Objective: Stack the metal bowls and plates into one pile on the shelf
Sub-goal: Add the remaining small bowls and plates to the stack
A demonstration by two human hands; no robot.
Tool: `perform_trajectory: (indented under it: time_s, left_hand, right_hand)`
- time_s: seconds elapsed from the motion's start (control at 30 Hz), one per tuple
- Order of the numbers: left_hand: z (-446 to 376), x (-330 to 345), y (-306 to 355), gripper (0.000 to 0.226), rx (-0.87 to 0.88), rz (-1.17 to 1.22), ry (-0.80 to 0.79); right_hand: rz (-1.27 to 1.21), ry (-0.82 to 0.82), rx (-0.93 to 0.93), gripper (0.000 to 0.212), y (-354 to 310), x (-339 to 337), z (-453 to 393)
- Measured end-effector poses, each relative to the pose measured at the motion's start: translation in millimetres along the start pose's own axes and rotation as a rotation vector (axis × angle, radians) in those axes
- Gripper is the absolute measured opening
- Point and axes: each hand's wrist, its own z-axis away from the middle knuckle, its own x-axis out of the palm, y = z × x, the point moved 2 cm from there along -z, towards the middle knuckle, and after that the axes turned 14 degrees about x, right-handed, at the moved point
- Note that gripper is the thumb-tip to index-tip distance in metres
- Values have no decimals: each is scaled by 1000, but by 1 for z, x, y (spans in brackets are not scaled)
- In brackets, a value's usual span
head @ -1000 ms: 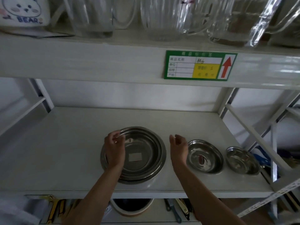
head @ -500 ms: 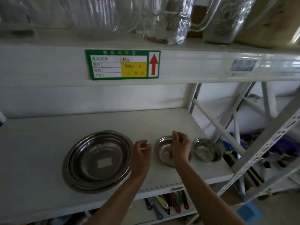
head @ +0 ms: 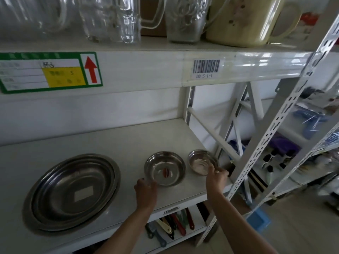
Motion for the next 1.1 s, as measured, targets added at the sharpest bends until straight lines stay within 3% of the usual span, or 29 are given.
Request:
perform_trajectory:
  time_s: [0.1, 0.23, 0.37, 0.7, 0.9, 1.1]
  left_hand:
    - [-2, 10, -5, 46, -71, 67, -48]
    - [2, 16, 5, 25, -96, 142, -62]
    - [0, 22, 6, 15, -109, 221, -33]
    - [-10, 29, 5, 15, -184, 313, 59]
    - [-14, 31, 4, 13, -208, 388, 105]
    - [-10, 30, 9, 13, -219, 431, 115]
  right_hand:
    - [-27, 13, 123, 52, 13, -4, -23]
    - [67, -51, 153, 71, 37, 9, -62]
    - [136, -128, 172, 51, 32, 11, -65]
    - [269, -92, 97, 49, 17, 12, -62]
    - [211, -117, 139, 31, 20, 13, -65]
    - [162, -101, 159, 37, 32, 16, -81]
